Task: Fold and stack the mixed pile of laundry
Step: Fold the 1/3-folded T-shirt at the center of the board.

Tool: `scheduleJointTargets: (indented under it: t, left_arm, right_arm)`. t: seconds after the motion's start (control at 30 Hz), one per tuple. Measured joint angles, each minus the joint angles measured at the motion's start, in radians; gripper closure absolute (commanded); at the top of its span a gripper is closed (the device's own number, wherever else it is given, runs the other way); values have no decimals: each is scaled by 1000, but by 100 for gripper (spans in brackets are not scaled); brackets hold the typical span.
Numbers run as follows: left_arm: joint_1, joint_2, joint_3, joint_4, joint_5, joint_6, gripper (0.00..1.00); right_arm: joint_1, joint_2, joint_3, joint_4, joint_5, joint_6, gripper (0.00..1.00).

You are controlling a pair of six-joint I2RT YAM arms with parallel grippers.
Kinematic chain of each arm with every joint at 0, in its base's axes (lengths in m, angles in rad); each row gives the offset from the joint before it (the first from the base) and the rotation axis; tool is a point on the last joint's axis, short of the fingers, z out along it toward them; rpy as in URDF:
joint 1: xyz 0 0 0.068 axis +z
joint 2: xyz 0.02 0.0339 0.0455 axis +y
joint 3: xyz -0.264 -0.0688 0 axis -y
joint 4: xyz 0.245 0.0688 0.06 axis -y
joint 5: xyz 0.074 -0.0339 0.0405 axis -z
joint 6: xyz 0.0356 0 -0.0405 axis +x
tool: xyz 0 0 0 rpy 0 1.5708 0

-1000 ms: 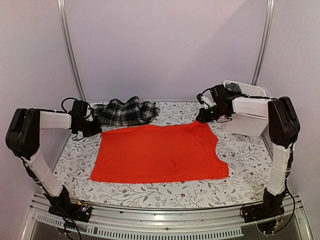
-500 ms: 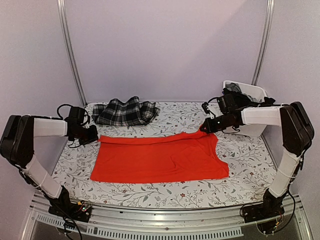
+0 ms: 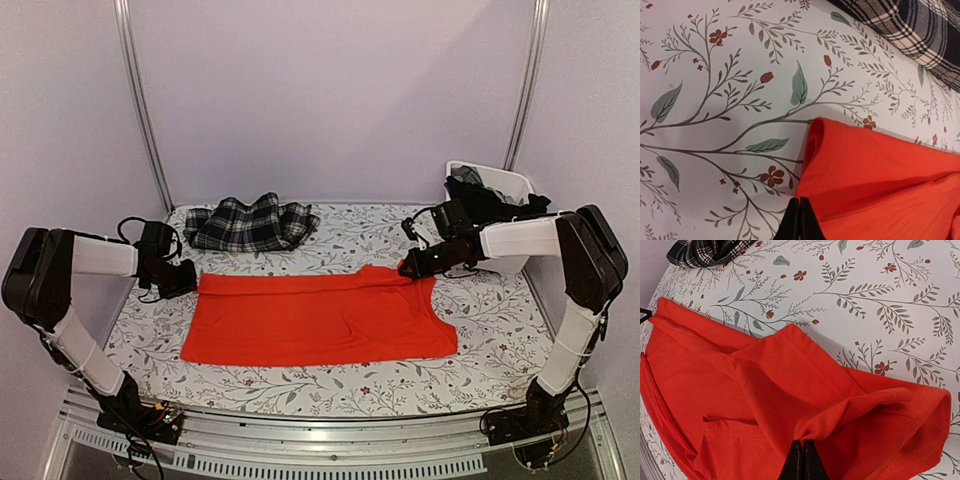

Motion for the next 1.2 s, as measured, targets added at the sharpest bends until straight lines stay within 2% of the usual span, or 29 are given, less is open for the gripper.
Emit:
scheduleJointTargets:
  t: [0.47, 0.53, 0.57, 0.6, 0.67, 0.73, 0.77, 0.87, 1.0, 1.2]
  left_arm:
    - [-4, 47, 0, 2, -7, 3, 100]
    - [-4, 47, 0, 2, -11, 5, 100]
    - [-4, 47, 0, 2, -11, 5, 100]
    - [-4, 47, 0, 2, -12, 6, 96]
    - [-5, 47, 3, -1, -14, 13, 78]
    - [-8, 41, 8, -7, -11, 19, 61]
    - [-12, 31, 10, -8, -5, 32, 55]
    - [-43, -29, 18, -4, 16, 55, 44]
    - [-127, -63, 124, 19, 73, 106, 41]
    - [-275, 150, 458, 59, 151, 188, 42]
  right_arm:
    - [0, 0, -55, 12, -6, 5, 100]
    - [0, 0, -61, 13, -6, 5, 95]
    - [0, 0, -64, 13, -7, 3, 89]
    - [0, 0, -67, 11, -7, 2, 80]
    - [1, 0, -68, -2, -3, 2, 61]
    - [3, 0, -68, -24, 8, -6, 49]
    - [5, -1, -66, -39, 18, -11, 45]
    - [7, -24, -62, -87, 58, -31, 44]
    - [-3, -81, -3, -127, 89, -50, 47]
    - [-39, -40, 150, -122, 96, -57, 51]
